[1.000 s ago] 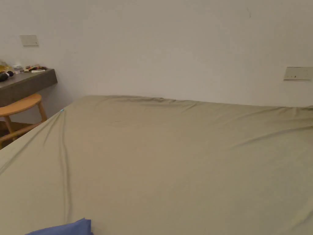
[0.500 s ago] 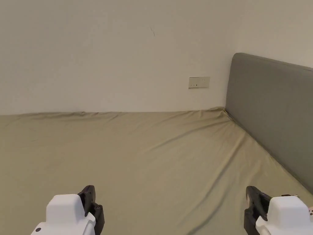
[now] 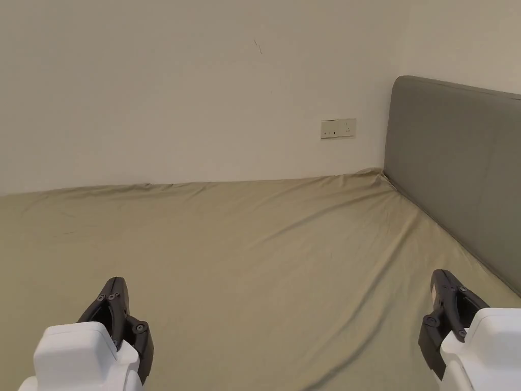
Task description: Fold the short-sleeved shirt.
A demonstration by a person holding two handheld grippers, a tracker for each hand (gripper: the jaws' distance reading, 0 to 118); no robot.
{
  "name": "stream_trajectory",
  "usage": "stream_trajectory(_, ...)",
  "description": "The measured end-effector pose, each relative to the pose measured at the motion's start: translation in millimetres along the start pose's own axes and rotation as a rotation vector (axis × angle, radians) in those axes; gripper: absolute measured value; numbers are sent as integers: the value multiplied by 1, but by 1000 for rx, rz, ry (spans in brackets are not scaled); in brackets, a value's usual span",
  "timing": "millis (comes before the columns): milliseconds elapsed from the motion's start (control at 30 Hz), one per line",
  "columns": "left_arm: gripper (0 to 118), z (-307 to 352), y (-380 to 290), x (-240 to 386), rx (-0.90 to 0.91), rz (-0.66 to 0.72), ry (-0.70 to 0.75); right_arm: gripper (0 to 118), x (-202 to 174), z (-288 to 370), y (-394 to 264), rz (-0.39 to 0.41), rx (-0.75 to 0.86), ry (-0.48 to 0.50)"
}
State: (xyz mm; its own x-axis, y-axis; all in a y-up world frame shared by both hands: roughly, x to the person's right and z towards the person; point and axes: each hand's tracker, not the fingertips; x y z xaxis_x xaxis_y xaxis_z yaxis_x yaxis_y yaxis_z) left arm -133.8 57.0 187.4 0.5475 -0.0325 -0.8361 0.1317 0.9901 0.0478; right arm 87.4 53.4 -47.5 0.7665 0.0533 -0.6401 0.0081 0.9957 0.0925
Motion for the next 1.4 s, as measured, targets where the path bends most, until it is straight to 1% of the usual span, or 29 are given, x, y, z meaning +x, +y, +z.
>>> stream_trajectory(133,0,0,1,0,4,-18,3,2,2,-1,2,-8,-4,4)
stream_trajectory(367,0,2,-1,6,-1,-45,-19,2,-2,4,4,19,9,11)
stream_trajectory(633,0,1,-2,7,-9,-42,-32,2,-7,7,4,43,14,20)
stream_trajectory(1400,0,0,-2,9,-12,-39,-43,2,-15,9,2,60,5,57)
